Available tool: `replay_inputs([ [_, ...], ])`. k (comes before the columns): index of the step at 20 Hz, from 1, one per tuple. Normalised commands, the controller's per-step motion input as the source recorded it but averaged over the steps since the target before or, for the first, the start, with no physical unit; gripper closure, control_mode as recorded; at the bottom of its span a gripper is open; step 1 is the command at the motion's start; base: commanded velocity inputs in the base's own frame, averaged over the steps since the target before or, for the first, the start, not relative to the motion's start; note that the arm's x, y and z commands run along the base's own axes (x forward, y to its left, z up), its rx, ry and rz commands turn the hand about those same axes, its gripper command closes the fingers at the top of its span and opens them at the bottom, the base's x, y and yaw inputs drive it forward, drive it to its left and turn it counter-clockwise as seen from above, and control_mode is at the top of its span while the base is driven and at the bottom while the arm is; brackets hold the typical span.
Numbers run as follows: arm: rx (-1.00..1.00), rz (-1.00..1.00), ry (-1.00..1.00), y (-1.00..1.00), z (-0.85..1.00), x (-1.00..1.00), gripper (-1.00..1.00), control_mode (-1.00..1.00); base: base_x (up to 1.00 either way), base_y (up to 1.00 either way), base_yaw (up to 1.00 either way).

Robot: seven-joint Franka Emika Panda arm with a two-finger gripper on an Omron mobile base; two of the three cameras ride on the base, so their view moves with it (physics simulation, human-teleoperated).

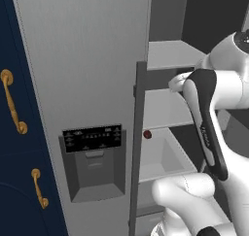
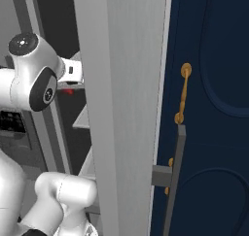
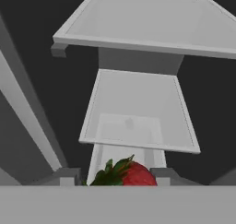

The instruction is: Take the strawberry from the fridge and place it on top of the pancake, located on the dining counter.

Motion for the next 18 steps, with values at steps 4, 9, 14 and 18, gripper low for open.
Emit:
replay_inputs([
  [4, 0.00, 0.04, 0.00, 0.12, -0.29, -0.56, 1.00, -1.00, 0.00, 0.00, 0.00],
  [9, 0.00, 0.01, 0.00, 0.05, -0.03, -0.14, 1.00, 1.00, -0.75, 0.22, 0.05],
  [14, 0.00, 0.00, 0.00, 0.00, 0.00, 0.00, 1.00, 1.00, -1.00, 0.43, 0.04],
  [18, 0.00, 0.00, 0.00, 0.00, 0.00, 0.00, 1.00, 1.00, -1.00, 0.45, -0.13],
])
